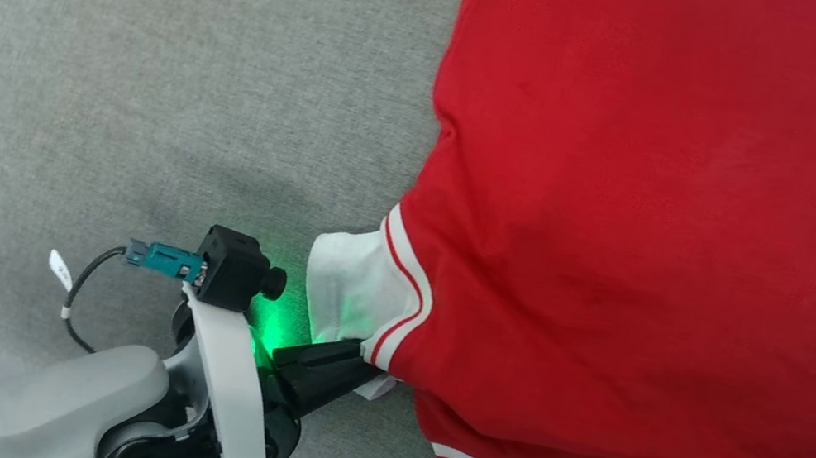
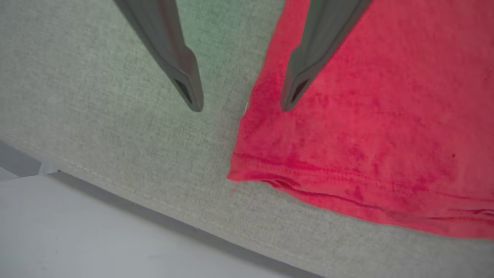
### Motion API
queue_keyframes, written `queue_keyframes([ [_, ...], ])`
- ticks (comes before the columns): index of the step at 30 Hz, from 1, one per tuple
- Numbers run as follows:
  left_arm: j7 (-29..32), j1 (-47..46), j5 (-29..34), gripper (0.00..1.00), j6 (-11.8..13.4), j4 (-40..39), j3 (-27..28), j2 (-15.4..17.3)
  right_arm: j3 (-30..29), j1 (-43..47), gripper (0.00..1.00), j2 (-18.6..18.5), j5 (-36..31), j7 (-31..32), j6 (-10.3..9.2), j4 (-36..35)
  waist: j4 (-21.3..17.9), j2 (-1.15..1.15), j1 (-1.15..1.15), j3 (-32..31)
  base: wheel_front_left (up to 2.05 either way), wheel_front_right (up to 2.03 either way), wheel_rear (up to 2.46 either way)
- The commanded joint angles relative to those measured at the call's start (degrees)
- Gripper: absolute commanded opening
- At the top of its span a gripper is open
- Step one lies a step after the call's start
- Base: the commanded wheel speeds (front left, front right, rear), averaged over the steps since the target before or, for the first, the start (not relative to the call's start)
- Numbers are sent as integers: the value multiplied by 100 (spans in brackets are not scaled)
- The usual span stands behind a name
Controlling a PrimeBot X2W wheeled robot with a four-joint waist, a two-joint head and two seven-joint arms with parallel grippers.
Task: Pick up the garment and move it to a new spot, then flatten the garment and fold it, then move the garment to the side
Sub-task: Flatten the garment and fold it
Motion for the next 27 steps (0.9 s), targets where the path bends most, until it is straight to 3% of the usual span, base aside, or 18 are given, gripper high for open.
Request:
queue_keyframes([
  [1,62,75,-63,0,276,766,-135,-327,11,-83,100,12,-121,17,-2,101,114,-1,0,117,0,0,0],
  [14,-38,-49,-103,0,249,1010,-211,-574,292,88,100,137,-255,313,-1,501,206,-1,0,341,0,0,0],
  [15,-40,-65,-107,0,249,1000,-212,-582,325,91,90,132,-226,300,-1,461,204,-1,0,352,0,0,0],
  [16,-55,-80,-113,0,248,982,-215,-586,340,91,53,116,-197,274,-1,433,201,-1,0,362,0,0,0],
  [17,-62,-93,-120,0,249,963,-219,-588,351,87,35,100,-192,269,-1,418,197,-1,0,373,0,0,0],
  [18,-65,-106,-126,0,251,943,-222,-591,362,83,0,84,-175,267,-1,412,192,-1,0,387,0,0,0],
  [27,-117,-206,-200,0,255,864,-278,-607,431,-3,0,5,-84,158,-2,381,161,-1,0,459,0,0,0],
])
